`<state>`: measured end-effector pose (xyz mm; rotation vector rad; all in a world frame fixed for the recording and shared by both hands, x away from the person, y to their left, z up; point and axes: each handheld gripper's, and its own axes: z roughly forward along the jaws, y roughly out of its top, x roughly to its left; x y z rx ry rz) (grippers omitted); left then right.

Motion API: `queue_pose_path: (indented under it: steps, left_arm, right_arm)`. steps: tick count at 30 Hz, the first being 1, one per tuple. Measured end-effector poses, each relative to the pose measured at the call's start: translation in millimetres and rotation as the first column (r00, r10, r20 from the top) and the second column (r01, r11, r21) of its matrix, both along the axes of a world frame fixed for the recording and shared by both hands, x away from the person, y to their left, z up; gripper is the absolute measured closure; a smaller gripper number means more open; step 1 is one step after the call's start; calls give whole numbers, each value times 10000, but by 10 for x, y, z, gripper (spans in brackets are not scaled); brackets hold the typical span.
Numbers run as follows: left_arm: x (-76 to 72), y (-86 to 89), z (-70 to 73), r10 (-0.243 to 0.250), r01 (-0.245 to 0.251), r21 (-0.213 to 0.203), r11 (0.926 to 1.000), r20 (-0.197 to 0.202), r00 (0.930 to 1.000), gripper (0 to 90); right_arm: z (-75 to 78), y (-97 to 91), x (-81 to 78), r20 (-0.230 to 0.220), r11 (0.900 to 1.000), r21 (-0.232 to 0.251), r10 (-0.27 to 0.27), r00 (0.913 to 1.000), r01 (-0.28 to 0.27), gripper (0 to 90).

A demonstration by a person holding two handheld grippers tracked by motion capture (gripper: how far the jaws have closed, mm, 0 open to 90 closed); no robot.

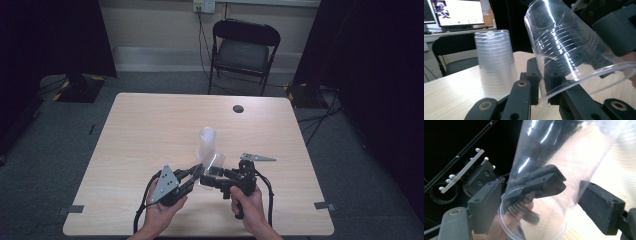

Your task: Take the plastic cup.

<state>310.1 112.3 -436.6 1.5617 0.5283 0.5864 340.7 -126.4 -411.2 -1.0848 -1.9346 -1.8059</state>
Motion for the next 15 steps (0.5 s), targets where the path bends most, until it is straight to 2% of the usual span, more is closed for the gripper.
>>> queue_pose_path:
  steps: [4, 5, 10, 12, 13, 14, 15]
  left_arm:
    - [17, 40, 8, -94, 86, -209, 9997, -370, 9993, 832]
    - [28, 62, 16, -257, 234, -373, 9990, -628, 9977, 831]
    - [47, 85, 28, -306, 263, -495, 9984, -875, 9957, 830]
    - [60, 98, 30, -415, 358, -527, 9980, -1123, 9928, 830]
    - [72, 112, 29, -513, 442, -540, 9976, -1389, 9890, 829]
    - [72, 112, 29, -513, 442, -540, 9976, -1389, 9890, 828]
    - [79, 131, 35, -604, 522, -530, 9972, -1672, 9841, 826]
  right_arm:
    - [7, -30, 6, 91, 10000, -46, -86, 9999, 86, 182]
    - [11, -38, 5, 84, 10000, -41, -89, 9999, 90, 185]
    - [31, -89, 3, 229, 9998, -29, -204, 9995, 204, 188]
    - [36, -110, 3, 297, 9997, -10, -263, 9992, 263, 188]
    - [40, -133, 1, 347, 9995, -14, -312, 9989, 312, 191]
    - [42, -142, 0, 387, 9994, -100, -332, 9987, 336, 191]
    - [42, -146, 0, 532, 9988, -267, -401, 9978, 415, 189]
